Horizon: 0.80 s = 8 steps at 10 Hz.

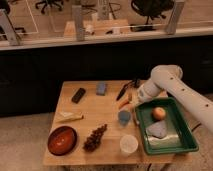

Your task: Place fork in tray

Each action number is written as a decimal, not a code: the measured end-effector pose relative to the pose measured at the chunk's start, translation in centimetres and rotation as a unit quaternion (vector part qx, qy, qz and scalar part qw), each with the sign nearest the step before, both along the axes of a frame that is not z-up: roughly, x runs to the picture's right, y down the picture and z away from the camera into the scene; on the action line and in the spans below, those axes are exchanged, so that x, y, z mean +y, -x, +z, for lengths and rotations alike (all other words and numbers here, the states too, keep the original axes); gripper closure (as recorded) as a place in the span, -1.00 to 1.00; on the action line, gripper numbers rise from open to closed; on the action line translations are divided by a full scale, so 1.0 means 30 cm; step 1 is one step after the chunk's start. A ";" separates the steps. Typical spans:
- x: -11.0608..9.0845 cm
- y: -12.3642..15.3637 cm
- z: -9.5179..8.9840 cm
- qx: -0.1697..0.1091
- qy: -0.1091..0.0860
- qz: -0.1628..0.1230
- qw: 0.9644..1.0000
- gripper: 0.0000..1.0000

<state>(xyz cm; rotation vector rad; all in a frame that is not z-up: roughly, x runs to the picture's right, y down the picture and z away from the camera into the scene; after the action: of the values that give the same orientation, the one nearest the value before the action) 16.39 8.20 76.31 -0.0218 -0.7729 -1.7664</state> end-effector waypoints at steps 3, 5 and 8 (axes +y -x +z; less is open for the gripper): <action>0.000 0.000 0.001 0.000 0.000 0.000 1.000 1.00; 0.000 0.003 0.002 -0.001 0.000 -0.001 1.000 1.00; 0.041 -0.071 -0.020 -0.016 -0.010 -0.017 1.000 1.00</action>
<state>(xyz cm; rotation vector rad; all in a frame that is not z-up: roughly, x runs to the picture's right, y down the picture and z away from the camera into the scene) 18.52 9.43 75.72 0.0071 -0.7815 -1.8102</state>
